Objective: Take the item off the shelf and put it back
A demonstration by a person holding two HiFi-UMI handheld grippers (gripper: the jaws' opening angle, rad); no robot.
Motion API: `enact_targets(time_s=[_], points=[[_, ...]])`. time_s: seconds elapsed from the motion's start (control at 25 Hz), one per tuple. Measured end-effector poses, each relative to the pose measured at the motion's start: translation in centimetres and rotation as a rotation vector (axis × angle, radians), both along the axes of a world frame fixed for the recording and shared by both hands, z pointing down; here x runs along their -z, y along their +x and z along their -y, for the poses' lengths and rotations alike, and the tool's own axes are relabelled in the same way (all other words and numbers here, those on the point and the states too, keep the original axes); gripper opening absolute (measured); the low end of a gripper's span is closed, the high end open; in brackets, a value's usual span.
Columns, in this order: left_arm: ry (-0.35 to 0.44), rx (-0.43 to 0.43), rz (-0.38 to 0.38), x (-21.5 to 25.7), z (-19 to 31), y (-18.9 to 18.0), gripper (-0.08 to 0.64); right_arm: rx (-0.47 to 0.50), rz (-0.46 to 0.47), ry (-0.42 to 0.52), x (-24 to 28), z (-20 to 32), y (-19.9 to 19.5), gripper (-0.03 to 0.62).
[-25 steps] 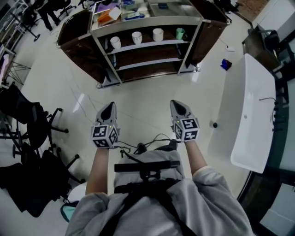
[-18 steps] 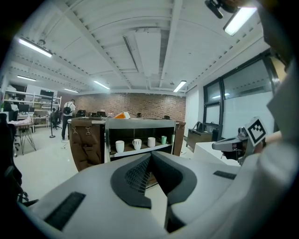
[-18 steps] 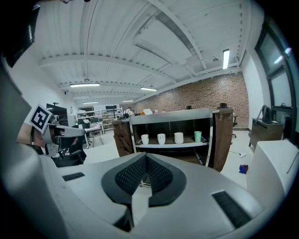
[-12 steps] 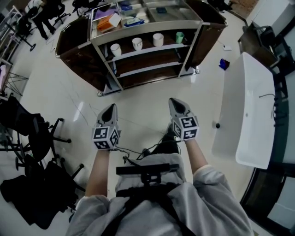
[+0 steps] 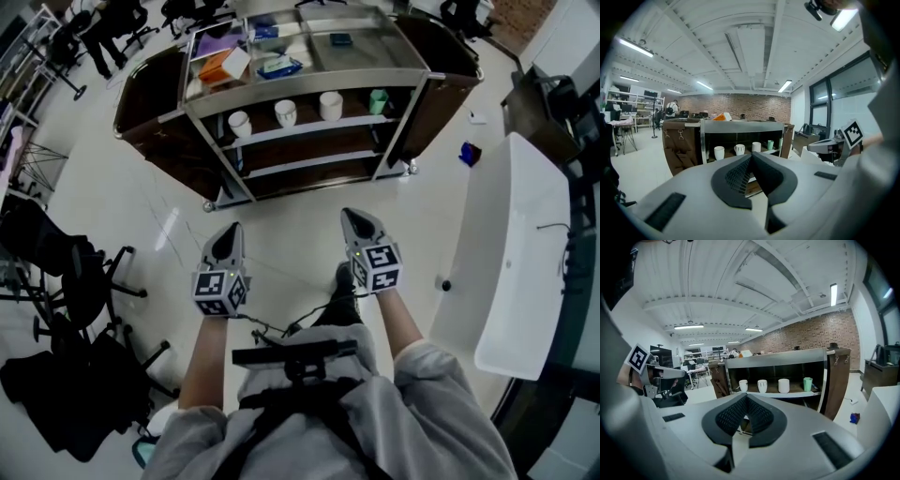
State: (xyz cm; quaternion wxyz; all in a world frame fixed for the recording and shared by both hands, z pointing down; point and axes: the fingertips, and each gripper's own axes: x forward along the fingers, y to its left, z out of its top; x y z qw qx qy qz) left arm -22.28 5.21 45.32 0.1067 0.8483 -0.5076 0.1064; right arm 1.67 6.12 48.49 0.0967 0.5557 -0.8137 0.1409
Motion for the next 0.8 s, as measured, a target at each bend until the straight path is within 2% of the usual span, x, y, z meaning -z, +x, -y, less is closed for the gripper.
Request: enact_targets(time_s=[0.56, 0.8], points=[[-0.036, 0.111, 0.007, 0.3, 10.6, 6.8, 0.006, 0.155, 0.002, -0.039, 0.5, 13.6, 5.0, 0.009], [-0.035, 0.143, 0.011, 0.0, 14.4, 9.8, 0.006, 0.238, -0.006, -0.054, -1.4, 18.6, 5.9, 0.009]])
